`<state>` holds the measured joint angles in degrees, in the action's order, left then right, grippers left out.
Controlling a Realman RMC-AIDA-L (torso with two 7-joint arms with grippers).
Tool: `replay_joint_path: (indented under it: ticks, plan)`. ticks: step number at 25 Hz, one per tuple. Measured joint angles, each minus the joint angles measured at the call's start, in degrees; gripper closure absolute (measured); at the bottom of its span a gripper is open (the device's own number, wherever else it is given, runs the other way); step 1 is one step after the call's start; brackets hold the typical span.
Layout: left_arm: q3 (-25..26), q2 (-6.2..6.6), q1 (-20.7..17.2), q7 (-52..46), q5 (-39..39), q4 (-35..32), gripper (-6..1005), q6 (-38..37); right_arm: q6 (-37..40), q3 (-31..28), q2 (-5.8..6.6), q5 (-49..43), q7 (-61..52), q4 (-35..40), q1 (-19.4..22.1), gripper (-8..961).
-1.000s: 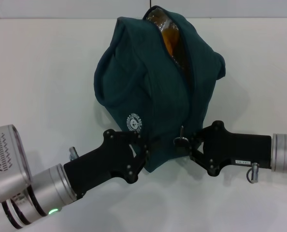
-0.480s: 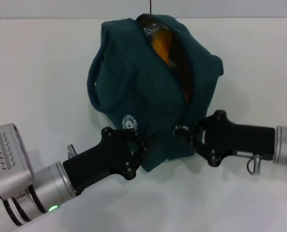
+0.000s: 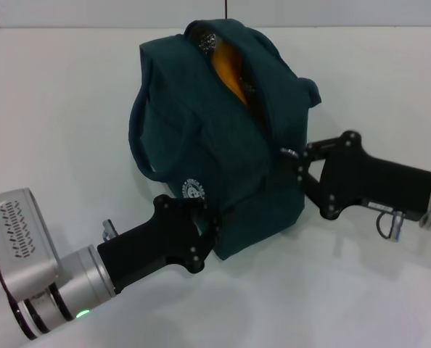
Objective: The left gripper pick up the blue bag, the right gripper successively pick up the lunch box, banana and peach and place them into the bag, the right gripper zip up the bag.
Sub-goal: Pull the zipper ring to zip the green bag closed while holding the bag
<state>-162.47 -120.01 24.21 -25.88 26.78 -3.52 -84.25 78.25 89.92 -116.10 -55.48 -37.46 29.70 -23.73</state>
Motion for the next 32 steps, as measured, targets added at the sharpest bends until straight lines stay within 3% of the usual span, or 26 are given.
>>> replay_joint_path:
  ticks: [8,17,25,32]
  plan:
    - [-0.14,0.04,0.35,0.84,-0.05,-0.21,896,2.19,1.11,-0.04,-0.01,5.24,3.84,-0.04,-0.03,939]
    - [-0.18,0.03,1.01,3.16,-0.82,-0.65,876,2.87,2.79,4.33,-0.09,17.64,10.03,-1.37,-1.28,939]
    - [0.38,-0.24,-1.26,10.14,3.13,-5.34,859,2.92,1.51,13.0,-0.09,28.66,17.18,-1.5,-0.87,939]
    - [0.4,-0.4,-3.17,11.44,7.56,-8.3,844,2.72,0.43,13.91,-0.09,30.06,17.85,-1.5,-1.08,939]
